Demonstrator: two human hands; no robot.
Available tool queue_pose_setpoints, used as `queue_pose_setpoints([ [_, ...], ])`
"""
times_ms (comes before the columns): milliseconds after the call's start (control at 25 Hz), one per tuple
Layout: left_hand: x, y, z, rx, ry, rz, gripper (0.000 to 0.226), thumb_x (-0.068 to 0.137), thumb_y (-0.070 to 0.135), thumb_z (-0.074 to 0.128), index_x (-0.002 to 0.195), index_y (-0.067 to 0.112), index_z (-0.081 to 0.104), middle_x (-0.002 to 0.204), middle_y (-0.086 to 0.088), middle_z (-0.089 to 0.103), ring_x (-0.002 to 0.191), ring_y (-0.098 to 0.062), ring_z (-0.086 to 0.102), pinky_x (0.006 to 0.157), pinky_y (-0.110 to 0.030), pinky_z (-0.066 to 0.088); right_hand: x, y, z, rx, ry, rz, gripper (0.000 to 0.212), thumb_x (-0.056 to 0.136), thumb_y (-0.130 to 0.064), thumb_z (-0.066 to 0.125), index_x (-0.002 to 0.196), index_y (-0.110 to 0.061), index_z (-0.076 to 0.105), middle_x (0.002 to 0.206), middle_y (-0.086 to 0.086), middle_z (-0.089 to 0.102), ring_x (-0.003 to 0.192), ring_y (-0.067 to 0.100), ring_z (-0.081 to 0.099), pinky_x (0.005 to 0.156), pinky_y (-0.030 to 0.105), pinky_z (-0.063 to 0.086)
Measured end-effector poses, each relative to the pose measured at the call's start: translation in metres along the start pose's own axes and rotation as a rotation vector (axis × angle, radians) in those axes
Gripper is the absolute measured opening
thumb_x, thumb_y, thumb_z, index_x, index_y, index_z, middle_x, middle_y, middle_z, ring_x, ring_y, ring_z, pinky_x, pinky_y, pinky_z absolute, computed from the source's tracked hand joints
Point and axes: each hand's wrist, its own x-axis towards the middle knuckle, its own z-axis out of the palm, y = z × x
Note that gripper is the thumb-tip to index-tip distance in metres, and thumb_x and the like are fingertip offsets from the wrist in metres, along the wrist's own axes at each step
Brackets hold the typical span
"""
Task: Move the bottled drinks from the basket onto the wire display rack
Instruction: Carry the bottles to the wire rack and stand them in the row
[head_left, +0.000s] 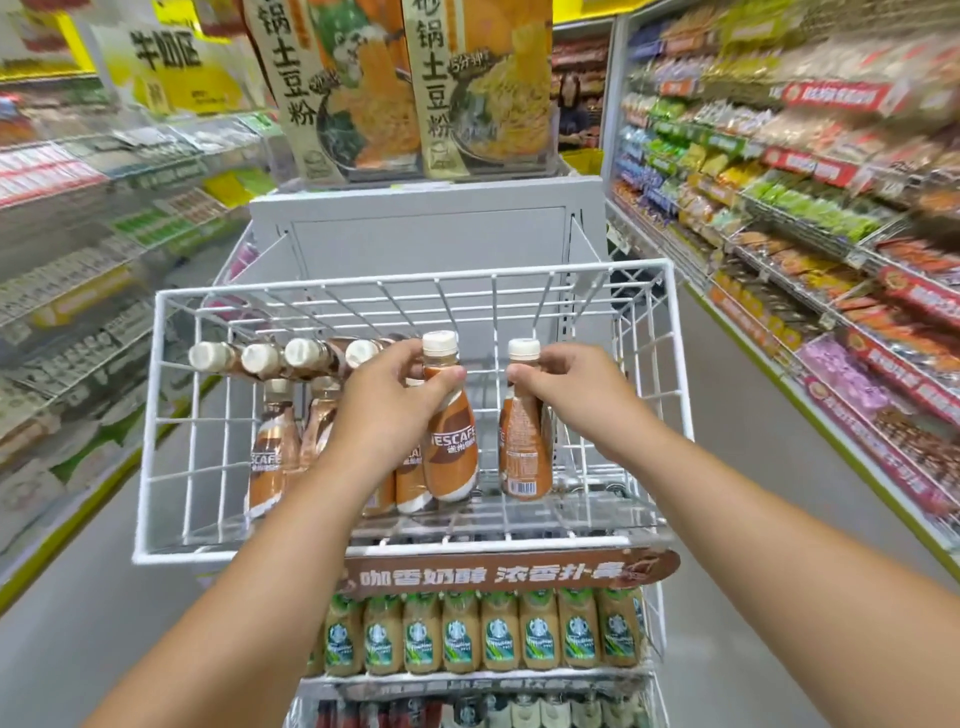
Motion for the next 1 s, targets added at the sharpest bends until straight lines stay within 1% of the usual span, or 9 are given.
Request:
queue_pose_setpoints([
  [160,0.012,-0.014,0.002,-0.021,-0.047,-0.022,0.012,0.087,0.04,0.078,0.094,0.04,0.068,0.091,0.01,0.072,0.083,-0.009,0.071,0.071,-0.032,0.06,0.021,0.012,0.031,-0.036,-0.024,0.081,0.021,0.091,-0.035,0.076,0.099,-0.015,0.077,0.091,-0.004,0.077,0.081,0.01,0.071,0.074,0.03,0.055],
  [280,0.018,-0.022,0.006,-0.013,-0.065,-0.039,0.024,0.087,0.041,0.078,0.109,0.033,0.071,0.094,0.008,0.072,0.084,-0.007,0.07,0.074,-0.032,0.06,0.034,0.021,0.043,-0.061,-0.048,0.127,0.02,0.091,-0.036,0.075,0.097,-0.017,0.076,0.091,-0.004,0.078,0.087,0.014,0.073,0.082,0.033,0.059],
  [400,0.022,-0.028,0.012,0.008,-0.09,-0.04,0.011,0.089,0.039,0.077,0.091,0.038,0.067,0.089,0.002,0.073,0.081,-0.01,0.07,0.072,-0.034,0.057,0.043,0.031,0.05,-0.047,-0.054,0.175,0.023,0.089,-0.036,0.077,0.1,-0.016,0.077,0.092,-0.002,0.079,0.09,0.017,0.074,0.085,0.035,0.06],
  [480,0.025,-0.031,0.016,0.046,-0.094,-0.041,0.01,0.089,0.042,0.075,0.088,0.036,0.068,0.083,0.0,0.073,0.075,-0.014,0.07,0.07,-0.039,0.056,0.048,0.038,0.055,-0.063,-0.054,0.209,0.026,0.087,-0.038,0.078,0.099,-0.015,0.077,0.091,0.0,0.079,0.089,0.019,0.075,0.086,0.038,0.06],
  [640,0.03,-0.035,0.025,0.198,-0.105,-0.047,0.03,0.089,0.046,0.073,0.074,0.023,0.061,0.065,-0.001,0.059,0.057,-0.016,0.054,0.055,-0.036,0.041,0.052,0.044,0.059,-0.049,-0.034,0.255,0.027,0.088,-0.035,0.079,0.095,-0.009,0.075,0.088,0.003,0.078,0.086,0.02,0.074,0.076,0.03,0.057],
  [800,0.033,-0.031,0.037,0.343,-0.128,-0.087,0.044,0.092,0.042,0.07,0.064,0.025,0.041,0.061,0.005,0.048,0.057,-0.012,0.046,0.05,-0.03,0.027,0.056,0.048,0.061,-0.012,-0.036,0.289,0.031,0.089,-0.033,0.078,0.099,-0.004,0.075,0.093,0.008,0.079,0.092,0.023,0.076,0.078,0.03,0.058],
  [880,0.04,-0.032,0.045,0.412,-0.135,-0.077,0.035,0.091,0.045,0.07,0.07,0.024,0.05,0.067,0.005,0.055,0.068,-0.018,0.057,0.05,-0.028,0.027,0.059,0.048,0.063,-0.007,-0.03,0.302,0.031,0.091,-0.031,0.077,0.104,-0.003,0.074,0.096,0.006,0.078,0.094,0.024,0.074,0.082,0.031,0.057],
  [920,0.045,-0.035,0.048,0.436,-0.14,-0.065,0.027,0.09,0.046,0.071,0.08,0.022,0.061,0.075,0.003,0.062,0.077,-0.022,0.062,0.052,-0.028,0.03,0.061,0.049,0.064,-0.007,-0.034,0.313,0.028,0.091,-0.03,0.077,0.104,-0.006,0.073,0.092,0.002,0.075,0.09,0.022,0.073,0.081,0.03,0.055],
  [1000,0.051,-0.038,0.054,0.494,-0.129,-0.04,0.039,0.087,0.048,0.072,0.112,0.019,0.069,0.094,-0.003,0.071,0.091,-0.025,0.067,0.058,-0.029,0.038,0.062,0.051,0.065,-0.013,-0.046,0.34,0.018,0.093,-0.031,0.075,0.096,-0.013,0.07,0.082,-0.005,0.07,0.078,0.015,0.069,0.074,0.026,0.053],
])
